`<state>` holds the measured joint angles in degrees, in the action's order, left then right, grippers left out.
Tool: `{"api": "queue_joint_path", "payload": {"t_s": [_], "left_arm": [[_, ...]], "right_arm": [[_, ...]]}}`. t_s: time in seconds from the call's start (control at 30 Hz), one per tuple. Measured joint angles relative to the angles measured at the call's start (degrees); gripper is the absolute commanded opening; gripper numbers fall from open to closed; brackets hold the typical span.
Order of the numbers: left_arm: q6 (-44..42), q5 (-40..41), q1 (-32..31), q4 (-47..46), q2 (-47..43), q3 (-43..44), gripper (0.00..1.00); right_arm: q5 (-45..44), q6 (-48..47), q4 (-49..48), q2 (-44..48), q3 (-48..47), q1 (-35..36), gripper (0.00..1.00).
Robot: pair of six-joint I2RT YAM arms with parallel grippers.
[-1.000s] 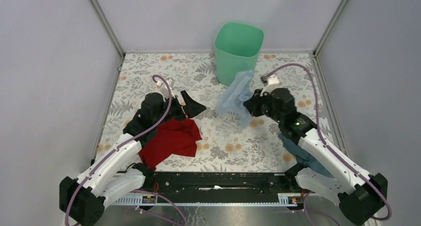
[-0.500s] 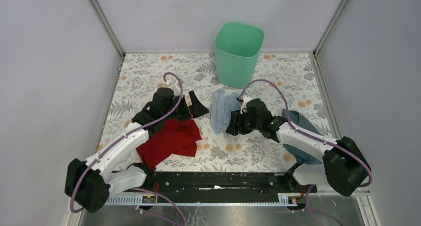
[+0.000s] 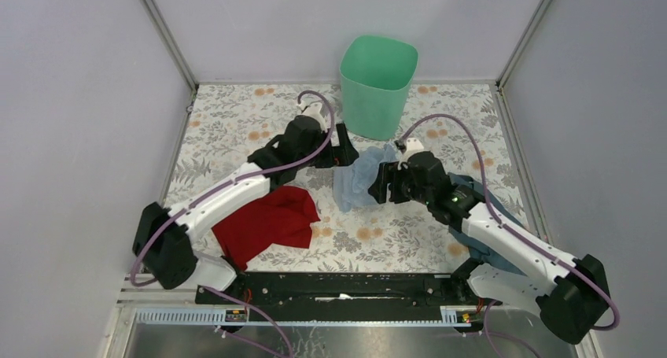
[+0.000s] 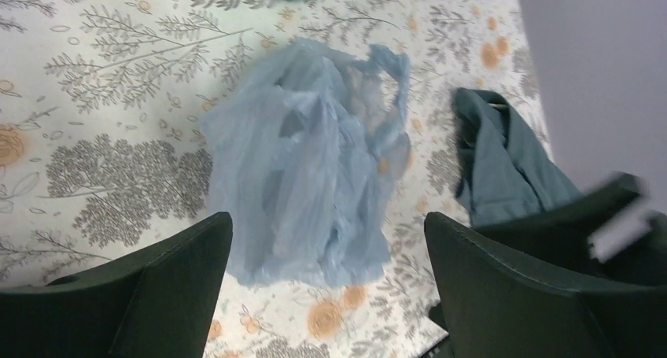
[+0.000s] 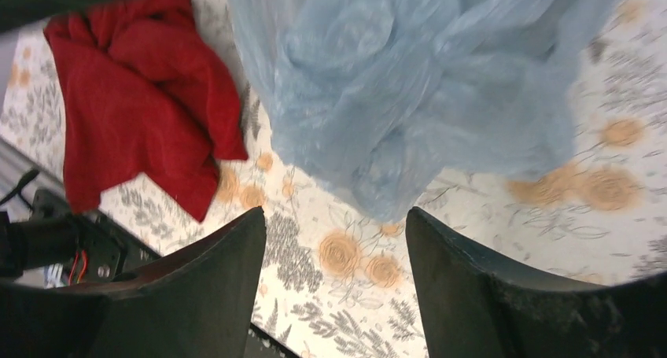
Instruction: Put the trash bags into the trash bin
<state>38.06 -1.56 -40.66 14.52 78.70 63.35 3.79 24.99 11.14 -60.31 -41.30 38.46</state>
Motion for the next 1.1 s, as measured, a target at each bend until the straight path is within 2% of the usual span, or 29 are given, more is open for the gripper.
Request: {"api": "queue_joint_path", "payload": {"t_s": [0.1,0.2,0.33,0.53,0.63,0.87,1.0,1.1], "left_arm": [[-0.96,3.58,-0.76,0.70,5.05,3.26,0.86],[-1.84,6.40,-1.57,1.79,9.16,5.84,0.74],[-2.73,10.08,-2.10,3.52,12.31,8.24,0.48],[-3.69,10.88,-2.21,3.50,12.66,8.55,0.14],[-3.63,9.88,-2.19,2.12,12.28,7.89,0.00],[-2.58,2.36,-2.25,-0.76,5.09,1.73,0.00],[-0.46,-3.19,-2.25,-4.33,-0.17,-1.55,0.00],[1.51,-4.24,-2.29,-6.40,-3.96,-5.51,0.00]], "right_arm": [[-4.74,-0.81,1.95,1.36,-2.93,0.00,0.72],[-6.47,-1.22,2.16,-0.28,-5.73,-0.26,0.63],[-4.63,-0.90,0.66,-6.54,-9.99,-1.86,0.55],[2.82,3.13,-9.01,-16.00,-10.08,-2.56,0.50],[3.74,4.72,-13.05,-22.62,-9.99,-2.56,0.49],[2.93,6.27,-14.75,-37.00,-10.16,-2.58,0.48],[2.78,6.67,-14.56,-38.42,-10.27,-2.58,0.52],[2.64,6.43,-13.99,-38.05,-11.04,-2.58,0.57]]}}
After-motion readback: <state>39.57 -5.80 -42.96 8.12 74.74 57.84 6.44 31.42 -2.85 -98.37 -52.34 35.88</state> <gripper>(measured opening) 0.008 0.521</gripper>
